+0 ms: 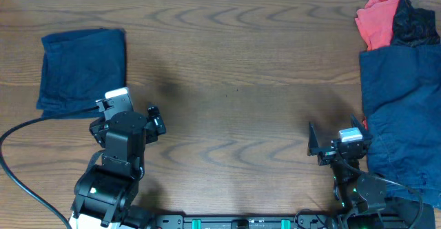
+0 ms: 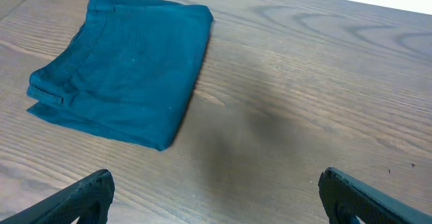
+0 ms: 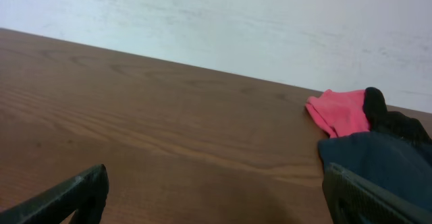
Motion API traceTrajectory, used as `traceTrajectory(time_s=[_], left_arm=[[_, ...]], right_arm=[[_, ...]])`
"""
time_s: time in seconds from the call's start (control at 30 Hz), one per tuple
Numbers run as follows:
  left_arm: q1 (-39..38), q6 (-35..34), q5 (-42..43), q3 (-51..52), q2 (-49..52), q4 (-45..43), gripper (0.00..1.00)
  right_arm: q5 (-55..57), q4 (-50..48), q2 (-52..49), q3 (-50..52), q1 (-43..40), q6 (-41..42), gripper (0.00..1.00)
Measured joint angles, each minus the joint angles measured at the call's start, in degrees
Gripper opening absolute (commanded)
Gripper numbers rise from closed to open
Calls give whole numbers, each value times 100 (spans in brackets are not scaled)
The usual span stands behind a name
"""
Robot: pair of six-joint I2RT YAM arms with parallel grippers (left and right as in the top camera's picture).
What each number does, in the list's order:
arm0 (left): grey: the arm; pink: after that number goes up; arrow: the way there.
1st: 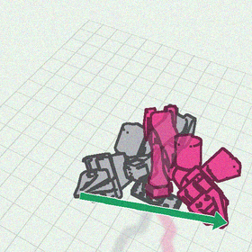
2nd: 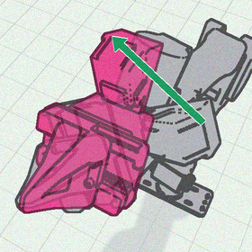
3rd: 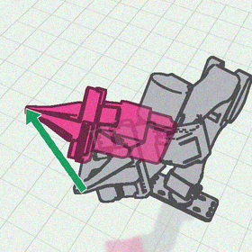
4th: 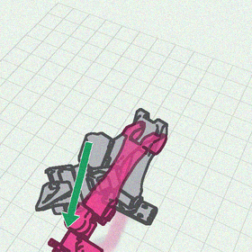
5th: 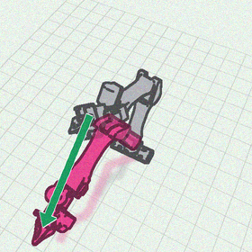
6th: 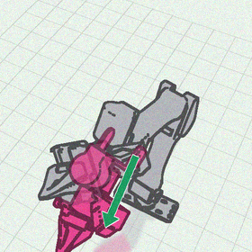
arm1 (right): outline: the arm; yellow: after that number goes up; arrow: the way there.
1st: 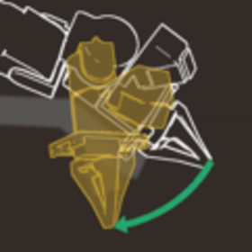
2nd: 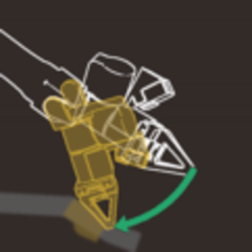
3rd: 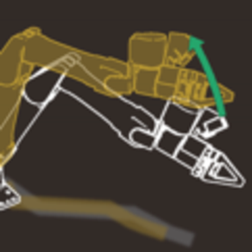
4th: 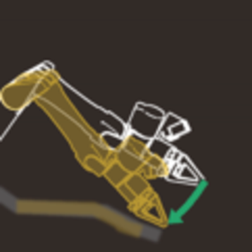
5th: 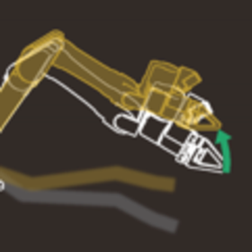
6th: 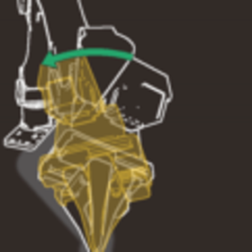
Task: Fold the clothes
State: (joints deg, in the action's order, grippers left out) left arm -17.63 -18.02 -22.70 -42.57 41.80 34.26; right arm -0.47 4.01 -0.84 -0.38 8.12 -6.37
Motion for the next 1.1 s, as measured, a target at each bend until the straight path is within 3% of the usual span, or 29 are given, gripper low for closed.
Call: traceTrajectory(time_s=[0.73, 0.87, 1.1], left_arm=[[0, 0, -2, 0, 0, 4, 98], [9, 2, -2, 0, -2, 391, 98], [616, 72, 330, 66, -463, 586, 98]], right_arm=[[0, 0, 0, 0, 0, -13, 99], [0, -2, 0, 0, 0, -15, 99], [2, 0, 0, 0, 0, -13, 99]])
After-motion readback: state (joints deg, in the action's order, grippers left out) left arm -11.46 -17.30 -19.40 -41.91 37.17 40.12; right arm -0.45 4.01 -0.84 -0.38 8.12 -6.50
